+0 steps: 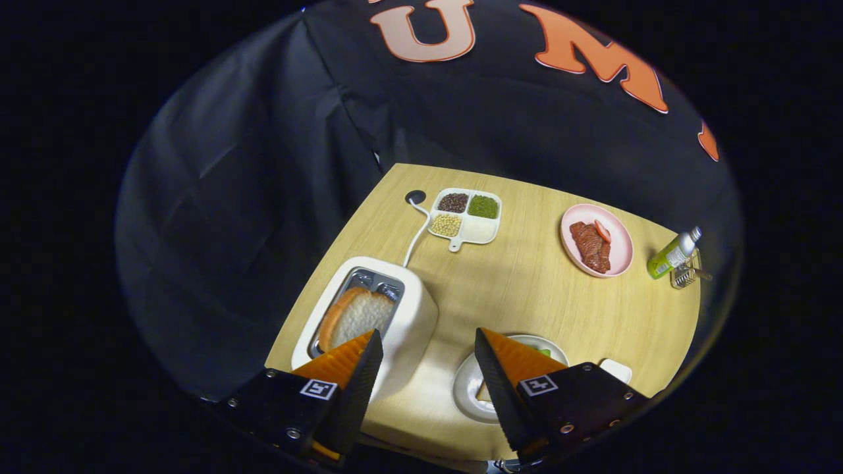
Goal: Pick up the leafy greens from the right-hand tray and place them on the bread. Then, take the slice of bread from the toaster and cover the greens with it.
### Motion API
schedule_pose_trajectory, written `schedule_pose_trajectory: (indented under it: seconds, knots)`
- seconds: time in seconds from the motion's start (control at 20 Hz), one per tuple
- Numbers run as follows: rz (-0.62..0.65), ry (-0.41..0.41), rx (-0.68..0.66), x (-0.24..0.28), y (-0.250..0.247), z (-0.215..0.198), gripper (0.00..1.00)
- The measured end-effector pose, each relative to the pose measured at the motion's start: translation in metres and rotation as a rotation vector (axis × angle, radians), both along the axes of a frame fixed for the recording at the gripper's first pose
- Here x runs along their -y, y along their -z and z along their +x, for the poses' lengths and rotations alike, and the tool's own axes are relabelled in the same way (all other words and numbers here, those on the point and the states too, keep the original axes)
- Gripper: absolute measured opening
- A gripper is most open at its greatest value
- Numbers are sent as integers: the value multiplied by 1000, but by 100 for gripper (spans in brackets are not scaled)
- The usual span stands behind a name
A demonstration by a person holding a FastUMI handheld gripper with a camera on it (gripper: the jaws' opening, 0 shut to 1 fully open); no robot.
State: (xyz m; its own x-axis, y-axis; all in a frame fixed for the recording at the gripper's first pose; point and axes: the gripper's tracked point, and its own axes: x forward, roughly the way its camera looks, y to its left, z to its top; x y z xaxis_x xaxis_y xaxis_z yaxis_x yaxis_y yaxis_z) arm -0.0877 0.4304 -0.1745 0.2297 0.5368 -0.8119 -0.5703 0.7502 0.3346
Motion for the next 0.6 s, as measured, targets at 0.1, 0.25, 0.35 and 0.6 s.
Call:
schedule_pose_trajectory:
  seconds: [0.1, 0.25, 0.35, 0.6]
  knots:
    - [16, -26, -21, -25, -11, -8, 85]
    - [-44, -19, -41, -44, -10, -8, 85]
    - [-105, -3, -84, -50, 1, -13, 85]
    - [-241, -8, -126, -53, 28, -22, 80]
